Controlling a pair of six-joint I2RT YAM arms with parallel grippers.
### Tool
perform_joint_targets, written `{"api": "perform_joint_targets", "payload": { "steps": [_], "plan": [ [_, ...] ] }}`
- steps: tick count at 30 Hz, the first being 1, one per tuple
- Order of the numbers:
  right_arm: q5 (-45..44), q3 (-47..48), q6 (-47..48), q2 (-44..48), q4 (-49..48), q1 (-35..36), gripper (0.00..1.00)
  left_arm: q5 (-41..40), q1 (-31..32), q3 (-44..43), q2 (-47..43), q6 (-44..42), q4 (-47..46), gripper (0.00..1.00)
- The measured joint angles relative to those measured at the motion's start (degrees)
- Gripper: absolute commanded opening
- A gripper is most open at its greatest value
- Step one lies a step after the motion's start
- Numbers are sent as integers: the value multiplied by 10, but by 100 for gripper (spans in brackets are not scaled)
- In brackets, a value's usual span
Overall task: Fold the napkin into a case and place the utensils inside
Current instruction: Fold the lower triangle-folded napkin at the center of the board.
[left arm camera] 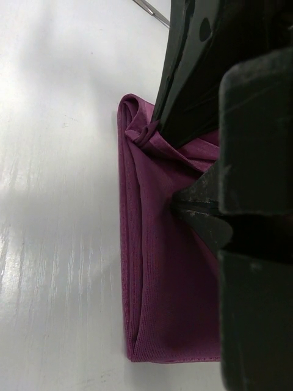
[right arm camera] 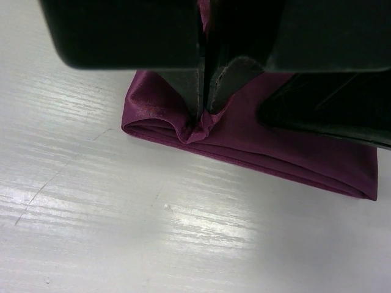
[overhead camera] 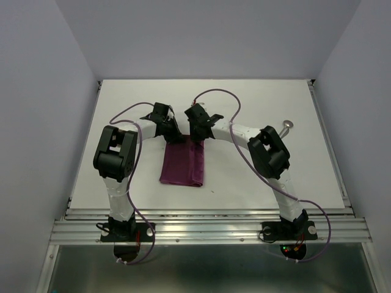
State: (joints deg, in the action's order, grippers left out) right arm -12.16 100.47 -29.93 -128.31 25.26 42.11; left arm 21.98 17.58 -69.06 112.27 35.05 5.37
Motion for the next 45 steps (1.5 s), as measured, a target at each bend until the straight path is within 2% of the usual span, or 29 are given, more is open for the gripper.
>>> {"api": "perform_joint_targets", "payload": {
  "steps": [3, 4, 6, 8, 9, 11, 12, 18, 23, 27, 33, 39, 41, 42, 45],
  "plan": [
    [-5, 5, -6, -7, 0, 0, 2, 0, 0, 1, 0, 1, -2, 0],
    [-6, 8, -8, -8, 1, 0, 5, 0, 0, 1, 0, 1, -2, 0],
    [-8, 15, -11, -12, 0, 0, 21, 1, 0, 2, 0, 2, -4, 0],
    [-9, 18, -16, -15, 0, 0, 30, 1, 0, 3, 0, 2, -6, 0],
    [-8, 18, -16, -15, 0, 0, 39, 1, 0, 4, 0, 3, -7, 0],
    [-5, 19, -19, -15, -4, 0, 43, 2, 0, 5, 0, 4, -10, 0],
    [-5, 19, -19, -15, -5, 0, 49, 2, 0, 5, 0, 4, -10, 0],
    [-5, 17, -21, -9, -4, 3, 53, 3, 0, 5, 0, 4, -11, 0],
    [-5, 4, -21, 10, -4, 3, 50, 3, 0, 5, 0, 4, -11, 0],
    [-5, -10, -22, 33, -5, 3, 40, 3, 0, 5, 0, 4, -11, 0],
    [-9, -21, -26, 46, -5, 3, 37, 3, 0, 5, 0, 4, -11, 0],
    [-14, -28, -29, 47, -4, 3, 21, 3, 0, 5, 0, 4, -11, 0],
    [-16, -28, -30, 47, -5, 3, 15, 3, 0, 5, 0, 4, -11, 0],
    [-17, -28, -30, 47, -5, 3, 8, 3, 0, 5, 0, 4, -11, 0],
    [-23, -27, -33, 47, -5, 3, 1, 3, 0, 5, 0, 4, -11, 0]
  ]
}}
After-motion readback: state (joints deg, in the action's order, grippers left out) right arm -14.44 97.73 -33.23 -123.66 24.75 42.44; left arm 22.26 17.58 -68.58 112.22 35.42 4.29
